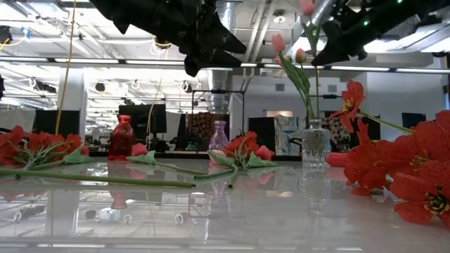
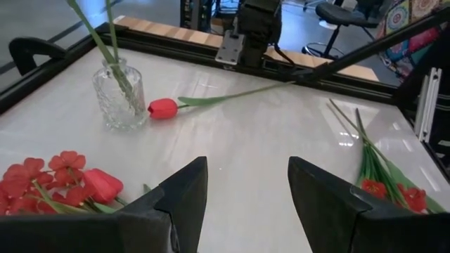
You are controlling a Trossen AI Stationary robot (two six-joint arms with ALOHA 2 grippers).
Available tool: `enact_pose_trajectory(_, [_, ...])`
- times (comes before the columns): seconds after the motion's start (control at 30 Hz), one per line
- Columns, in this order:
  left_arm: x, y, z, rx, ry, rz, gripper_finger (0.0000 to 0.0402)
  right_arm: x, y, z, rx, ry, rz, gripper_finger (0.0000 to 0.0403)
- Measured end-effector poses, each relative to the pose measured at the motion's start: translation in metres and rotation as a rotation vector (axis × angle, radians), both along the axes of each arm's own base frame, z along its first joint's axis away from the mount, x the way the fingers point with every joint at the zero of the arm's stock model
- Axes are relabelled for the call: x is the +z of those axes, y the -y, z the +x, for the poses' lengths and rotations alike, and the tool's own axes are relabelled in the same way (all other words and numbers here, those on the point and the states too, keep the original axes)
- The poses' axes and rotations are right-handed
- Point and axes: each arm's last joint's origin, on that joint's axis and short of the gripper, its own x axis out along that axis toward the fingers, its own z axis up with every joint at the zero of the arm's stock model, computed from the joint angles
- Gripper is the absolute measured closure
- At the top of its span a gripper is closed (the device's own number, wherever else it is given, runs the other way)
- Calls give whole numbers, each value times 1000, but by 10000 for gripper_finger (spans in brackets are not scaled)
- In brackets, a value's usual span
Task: Sort flowers into vase by color
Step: Put the top left pink tulip into the transparent vase
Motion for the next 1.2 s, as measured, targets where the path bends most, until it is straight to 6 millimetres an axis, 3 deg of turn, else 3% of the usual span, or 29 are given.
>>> enact_pose_trajectory(0.23, [-2,4,-1,-11,-22,0,217,-7,7,5,-50,23,54,371])
enact_pose_trajectory(0.6, [-2,6,-1,-19,-26,1,217,-44,10,2,-118,84,139,370])
enact_pose_trajectory(0.87, [-2,6,-1,-18,-26,1,217,-55,10,1,-121,120,144,367])
enact_pose_trajectory(1.2, [-2,6,-1,-18,-23,0,217,-59,9,0,-126,101,165,324])
